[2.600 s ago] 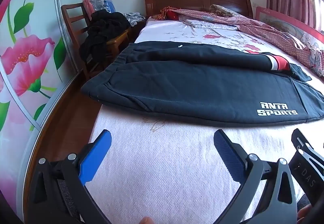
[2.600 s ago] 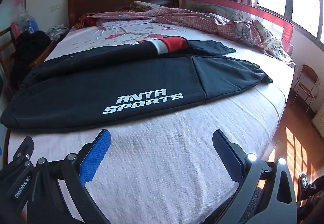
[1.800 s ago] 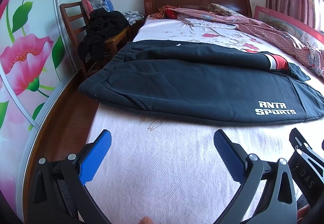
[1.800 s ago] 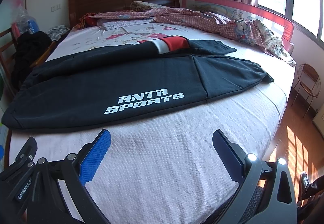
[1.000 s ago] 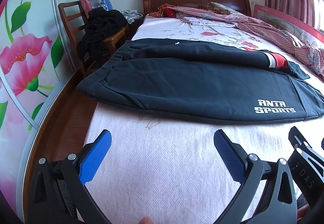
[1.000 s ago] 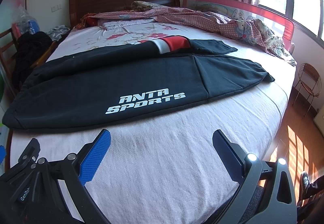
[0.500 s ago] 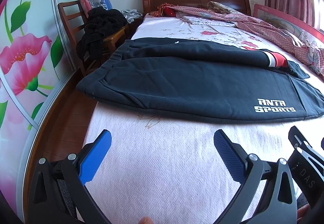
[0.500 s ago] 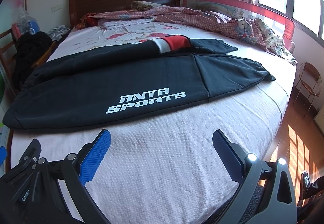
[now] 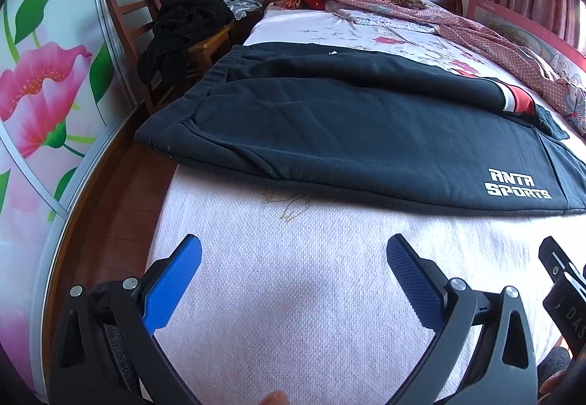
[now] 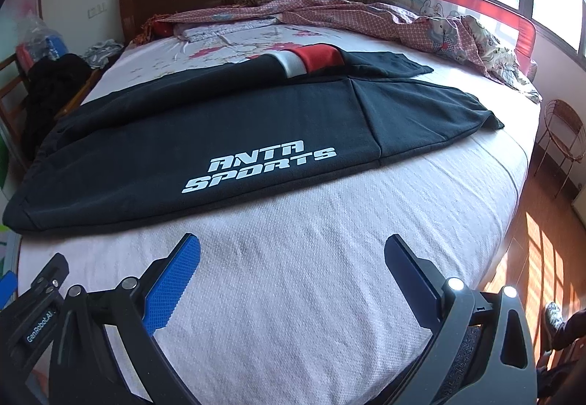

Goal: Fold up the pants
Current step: 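Grasp the pants waistband with the left tool while the right tool grasps the leg hem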

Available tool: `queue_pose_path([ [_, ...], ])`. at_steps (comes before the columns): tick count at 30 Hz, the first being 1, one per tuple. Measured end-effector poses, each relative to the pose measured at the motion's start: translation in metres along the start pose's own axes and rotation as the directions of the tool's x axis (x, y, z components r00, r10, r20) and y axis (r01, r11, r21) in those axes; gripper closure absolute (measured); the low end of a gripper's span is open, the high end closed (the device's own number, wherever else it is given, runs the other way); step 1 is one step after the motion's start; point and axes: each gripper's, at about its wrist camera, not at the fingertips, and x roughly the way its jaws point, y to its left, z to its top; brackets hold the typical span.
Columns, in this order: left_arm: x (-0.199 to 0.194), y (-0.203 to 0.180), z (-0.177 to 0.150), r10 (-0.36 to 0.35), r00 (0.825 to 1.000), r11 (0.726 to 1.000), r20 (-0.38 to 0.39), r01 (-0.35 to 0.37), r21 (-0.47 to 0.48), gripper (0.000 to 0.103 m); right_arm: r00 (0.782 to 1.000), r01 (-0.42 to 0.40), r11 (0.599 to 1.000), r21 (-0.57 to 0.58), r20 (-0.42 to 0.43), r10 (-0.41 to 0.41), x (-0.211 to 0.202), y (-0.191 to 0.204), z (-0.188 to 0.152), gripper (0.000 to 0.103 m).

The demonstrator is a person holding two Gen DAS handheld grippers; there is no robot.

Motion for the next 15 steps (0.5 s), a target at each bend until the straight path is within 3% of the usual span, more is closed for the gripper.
queue_pose_path([
  [3, -0.002, -0.007, 0.007, 0.107, 0.994, 0.99, 0.024, -0.109, 0.088, 0.002, 0.999, -0.018, 1.0, -0.008, -0.031, 0.018, -0.001, -0.002, -0.002, 0.003],
  [4, -0.003, -0.006, 0.011, 0.06, 0.998, 0.993, 0.015, -0.061, 0.101, 0.002, 0.999, -0.031, 1.0, -0.005, -0.044, 0.031, -0.003, -0.004, -0.003, 0.003],
  [5, -0.003, -0.002, 0.016, -0.034, 0.999, 0.996, -0.012, 0.034, 0.084, 0.002, 0.998, -0.047, 0.999, 0.003, -0.05, 0.047, -0.007, -0.008, -0.005, 0.003],
  [6, 0.001, 0.003, 0.021, -0.124, 0.99, 0.991, -0.068, 0.127, 0.047, 0.002, 0.997, -0.059, 0.998, 0.009, -0.051, 0.06, -0.012, -0.012, -0.007, 0.003],
  [8, 0.01, 0.012, 0.032, -0.28, 0.948, 0.96, -0.15, 0.275, -0.052, 0.002, 0.997, -0.059, 0.998, 0.0, -0.043, 0.059, -0.02, -0.018, -0.011, 0.003],
  [9, 0.016, 0.018, 0.037, -0.362, 0.915, 0.931, -0.177, 0.344, -0.124, 0.002, 0.998, -0.054, 0.999, -0.003, -0.035, 0.054, -0.024, -0.022, -0.013, 0.003],
  [11, 0.033, 0.033, 0.044, -0.558, 0.809, 0.813, -0.186, 0.487, -0.319, 0.002, 0.999, -0.045, 0.999, 0.003, -0.029, 0.045, -0.028, -0.03, -0.016, 0.003],
  [12, 0.045, 0.042, 0.043, -0.642, 0.749, 0.725, -0.162, 0.525, -0.446, 0.002, 0.999, -0.041, 0.999, 0.011, -0.028, 0.041, -0.028, -0.034, -0.016, 0.003],
  [13, 0.059, 0.051, 0.038, -0.705, 0.696, 0.624, -0.136, 0.518, -0.585, 0.002, 0.999, -0.039, 0.999, 0.022, -0.026, 0.039, -0.028, -0.037, -0.016, 0.003],
  [14, 0.074, 0.058, 0.033, -0.739, 0.661, 0.546, -0.133, 0.47, -0.693, 0.002, 0.999, -0.036, 0.999, 0.031, -0.026, 0.037, -0.028, -0.039, -0.016, 0.003],
  [15, 0.087, 0.061, 0.031, -0.765, 0.632, 0.49, -0.127, 0.443, -0.751, 0.002, 0.999, -0.034, 0.999, 0.039, -0.03, 0.035, -0.026, -0.041, -0.016, 0.003],
])
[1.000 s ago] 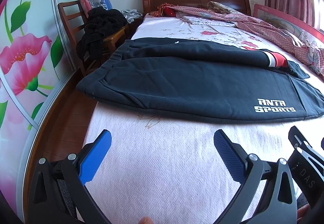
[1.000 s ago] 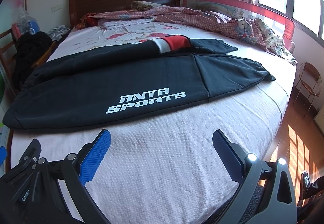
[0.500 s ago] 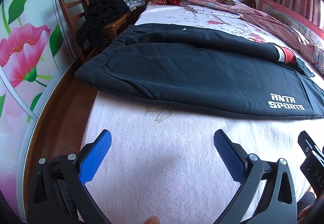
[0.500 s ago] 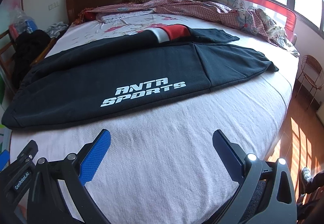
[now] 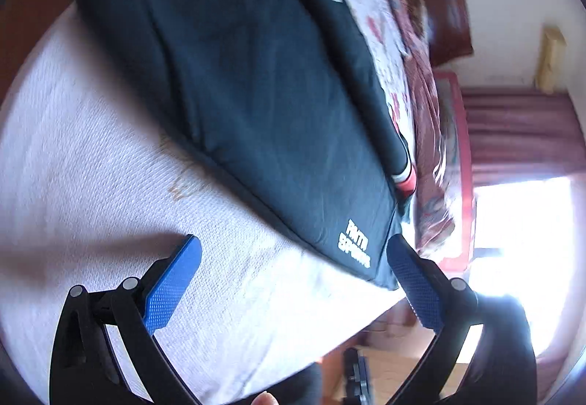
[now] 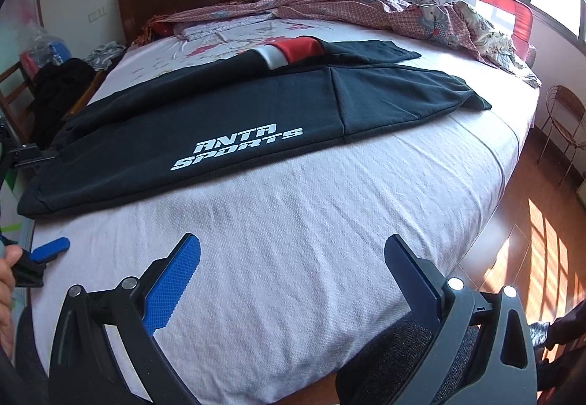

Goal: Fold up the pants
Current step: 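Grasp the pants waistband with the left tool while the right tool grasps the leg hem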

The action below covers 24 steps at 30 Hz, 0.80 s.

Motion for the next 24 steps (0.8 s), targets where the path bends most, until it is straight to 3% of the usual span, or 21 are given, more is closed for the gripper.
queue_pose_path([
  [2, 0.008, 0.01, 0.009, -0.056, 0.998, 0.996, -0.001, 0.056, -0.074, 0.002, 1.0, -0.004, 1.0, 0.009, -0.007, 0.004, 0.003, -0.002, 0.0, 0.003],
  [6, 0.007, 0.018, 0.021, -0.099, 0.993, 0.974, 0.058, 0.109, -0.2, 0.002, 1.0, -0.014, 1.0, 0.0, -0.024, 0.014, 0.008, 0.001, -0.001, 0.003],
  [10, 0.008, 0.028, 0.033, -0.146, 0.985, 0.919, 0.091, 0.17, -0.356, 0.002, 1.0, -0.024, 1.0, -0.002, -0.017, 0.024, 0.007, 0.002, 0.0, 0.003],
  [18, 0.013, 0.026, 0.044, -0.152, 0.968, 0.898, 0.202, 0.22, -0.38, 0.002, 0.999, -0.032, 0.999, 0.018, -0.028, 0.032, 0.008, -0.001, 0.0, 0.003],
  [20, 0.012, 0.021, 0.043, -0.124, 0.97, 0.909, 0.21, 0.196, -0.367, 0.004, 0.999, -0.034, 0.999, 0.015, -0.026, 0.035, 0.008, 0.0, -0.001, 0.003],
  [21, 0.011, 0.019, 0.042, -0.1, 0.971, 0.913, 0.215, 0.175, -0.369, 0.01, 0.999, -0.037, 0.999, 0.013, -0.028, 0.037, 0.008, 0.0, -0.001, 0.003],
  [23, 0.01, 0.021, 0.042, -0.034, 0.978, 0.923, 0.206, 0.109, -0.368, 0.033, 0.998, -0.047, 0.999, 0.015, -0.033, 0.047, 0.009, 0.001, -0.001, 0.003],
  [24, 0.01, 0.022, 0.041, 0.012, 0.982, 0.924, 0.186, 0.06, -0.378, 0.063, 0.998, -0.049, 0.999, 0.017, -0.034, 0.049, 0.009, 0.001, -0.001, 0.003],
])
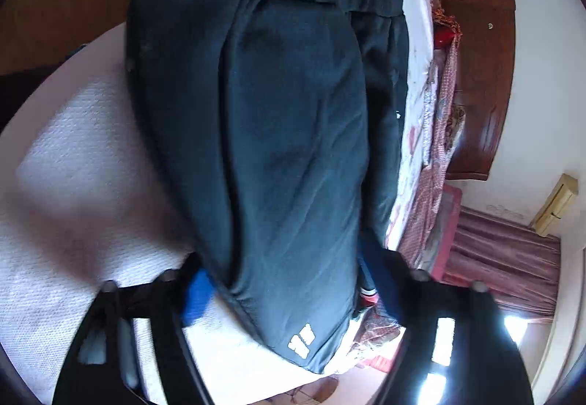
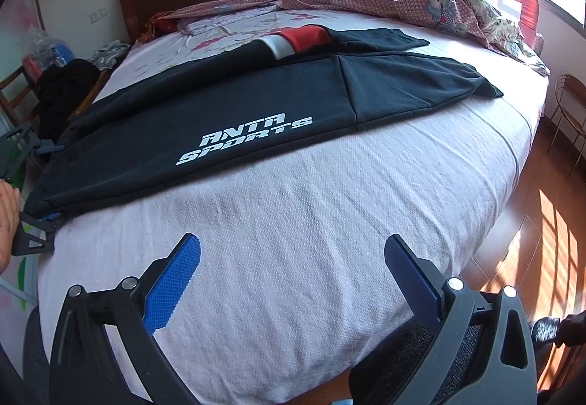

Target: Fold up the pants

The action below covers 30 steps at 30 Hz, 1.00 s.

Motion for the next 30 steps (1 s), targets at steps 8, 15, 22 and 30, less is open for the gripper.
queue_pose_path([
  [8, -0.022, 0.009, 0.002, -0.132, 0.991, 0.991, -0.029, 0.133, 0.03, 0.095, 0.993, -0.097, 0.984, 0.147, -0.055, 0.106, 0.01, -0.026, 0.009, 0.003],
  [15, -0.047, -0.029, -0.002, -0.244, 0.966, 0.965, -0.09, 0.251, 0.077, 0.095, 0.802, -0.447, 0.641, 0.623, -0.039, 0.597, 0.056, -0.079, 0.05, 0.003],
  [22, -0.053, -0.054, -0.011, -0.254, 0.961, 0.958, -0.108, 0.265, 0.11, 0.095, 0.585, -0.454, 0.3, 0.839, 0.027, 0.811, 0.119, -0.044, 0.057, 0.003],
  [30, -0.054, -0.04, -0.021, -0.258, 0.962, 0.955, -0.09, 0.268, 0.129, 0.095, 0.666, -0.415, 0.41, 0.812, -0.036, 0.745, 0.147, -0.008, 0.076, 0.096],
])
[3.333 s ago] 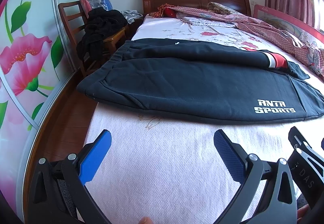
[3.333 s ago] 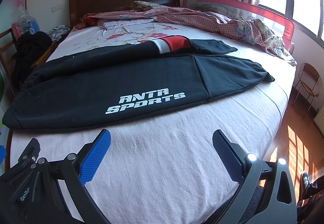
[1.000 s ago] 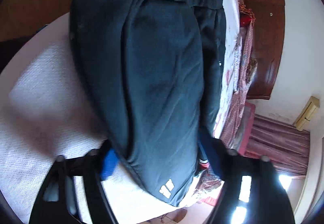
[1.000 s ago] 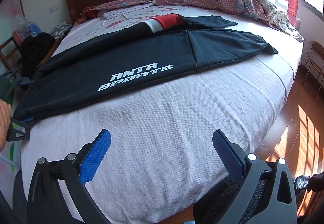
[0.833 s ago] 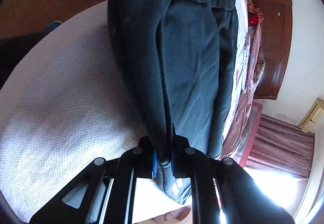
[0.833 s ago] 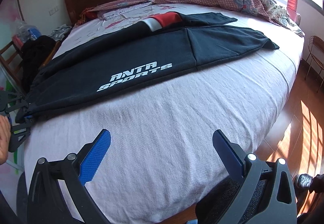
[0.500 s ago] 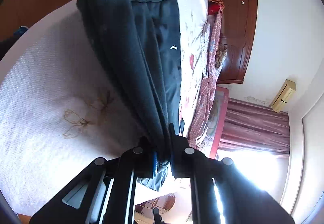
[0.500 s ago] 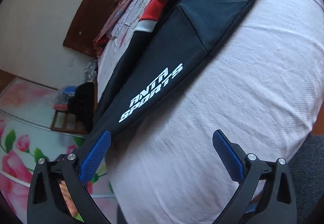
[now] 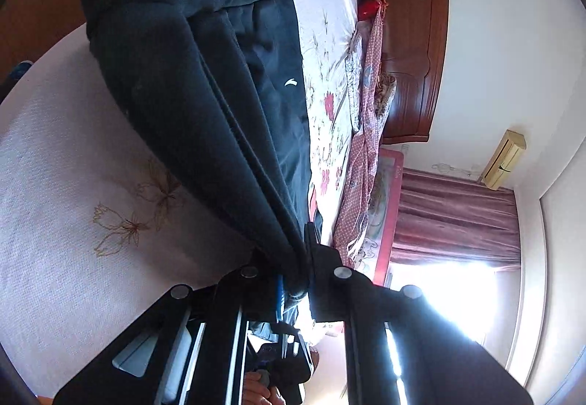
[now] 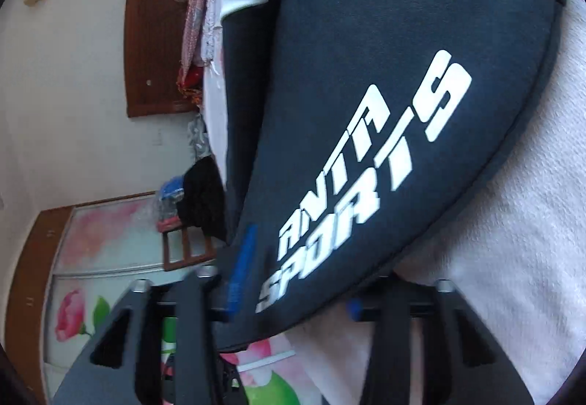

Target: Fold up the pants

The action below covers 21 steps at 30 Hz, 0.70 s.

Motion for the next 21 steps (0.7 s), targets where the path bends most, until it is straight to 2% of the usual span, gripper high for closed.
queue_pose_path([
  [3, -0.007, 0.009, -0.01, -0.013, 0.999, 1.0, 0.029, 0.012, 0.01, 0.095, 0.999, 0.041, 0.991, -0.129, -0.005, -0.042, -0.007, 0.014, -0.006, 0.099],
  [8, -0.036, 0.014, -0.042, -0.019, 0.999, 0.999, 0.045, 0.018, 0.038, 0.095, 0.999, 0.012, 0.967, -0.253, -0.026, -0.019, -0.048, 0.034, -0.021, 0.099],
  [13, -0.074, 0.018, -0.081, -0.003, 1.0, 0.998, 0.031, 0.001, 0.057, 0.095, 0.997, -0.007, 0.946, -0.324, -0.078, -0.02, -0.08, 0.036, -0.04, 0.099],
  [18, -0.107, 0.025, -0.115, 0.065, 0.998, 0.991, 0.004, -0.065, 0.113, 0.094, 0.992, 0.002, 0.937, -0.349, -0.118, -0.046, -0.112, 0.006, -0.064, 0.099],
  [20, -0.112, 0.037, -0.122, 0.124, 0.992, 0.986, -0.004, -0.123, 0.115, 0.093, 0.989, 0.031, 0.932, -0.361, -0.125, -0.081, -0.115, -0.011, -0.073, 0.099],
  [21, -0.113, 0.045, -0.124, 0.172, 0.985, 0.979, -0.001, -0.17, 0.108, 0.089, 0.986, 0.035, 0.929, -0.369, -0.138, -0.092, -0.115, -0.02, -0.073, 0.099],
])
